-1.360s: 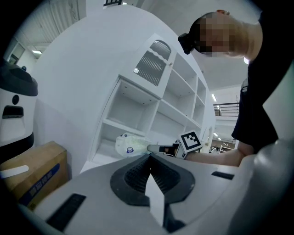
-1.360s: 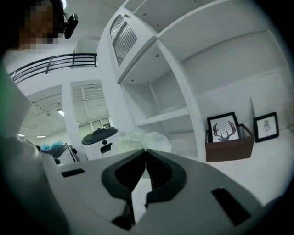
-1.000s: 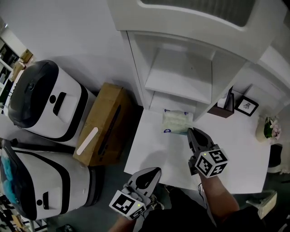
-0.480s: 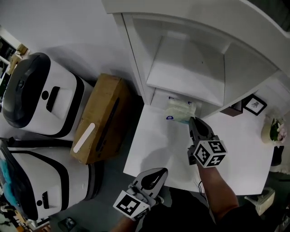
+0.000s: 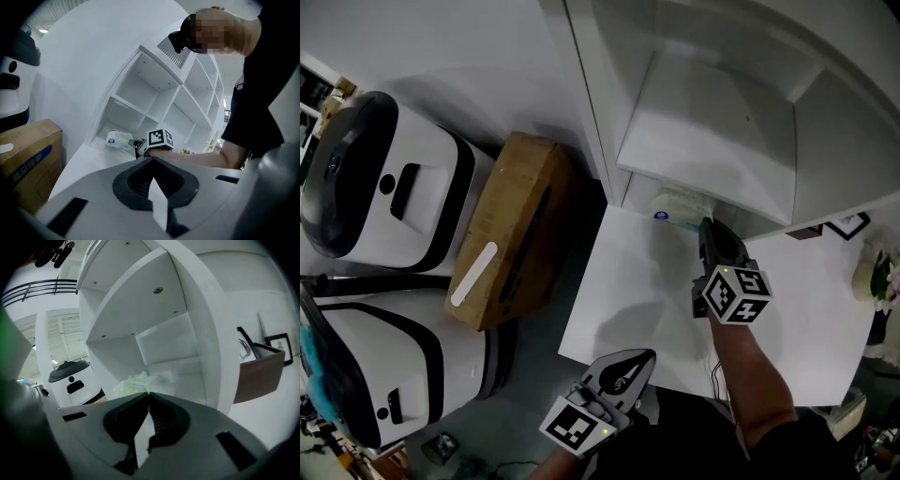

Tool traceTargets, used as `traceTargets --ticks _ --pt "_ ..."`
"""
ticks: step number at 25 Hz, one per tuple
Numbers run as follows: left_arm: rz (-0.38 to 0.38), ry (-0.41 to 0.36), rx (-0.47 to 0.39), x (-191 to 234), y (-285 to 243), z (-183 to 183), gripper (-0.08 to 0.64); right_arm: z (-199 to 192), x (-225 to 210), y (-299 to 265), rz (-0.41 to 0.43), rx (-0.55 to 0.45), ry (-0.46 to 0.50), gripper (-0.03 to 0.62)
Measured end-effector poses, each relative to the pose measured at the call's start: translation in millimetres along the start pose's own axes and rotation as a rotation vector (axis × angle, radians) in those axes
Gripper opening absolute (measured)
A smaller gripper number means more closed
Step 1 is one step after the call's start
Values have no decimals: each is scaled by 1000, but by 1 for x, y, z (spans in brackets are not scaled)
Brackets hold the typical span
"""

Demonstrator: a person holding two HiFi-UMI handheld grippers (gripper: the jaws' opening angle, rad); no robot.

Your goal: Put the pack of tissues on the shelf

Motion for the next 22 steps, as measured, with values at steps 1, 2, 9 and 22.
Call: traceTargets --ticks 1,2,9,22 --pt "1 4 -1 1 -1 0 5 -1 -1 -5 -6 2 3 6" --pt "3 7 -2 2 -1 0 5 -1 -2 -10 -12 3 6 6" --pt "27 41 1 6 0 -9 5 -1 -9 -36 -41 4 19 6" --pt "67 67 -6 6 6 -23 5 -12 -15 -51 -59 25 -16 8"
Point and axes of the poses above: the fingertips, and each gripper's own axes: y backward along the fingers, x to its left, z out of its top, the point moved 6 cm from there along y, backward along the fingers, and after that the axes turned 13 degrees about y, right-handed, at the moved point
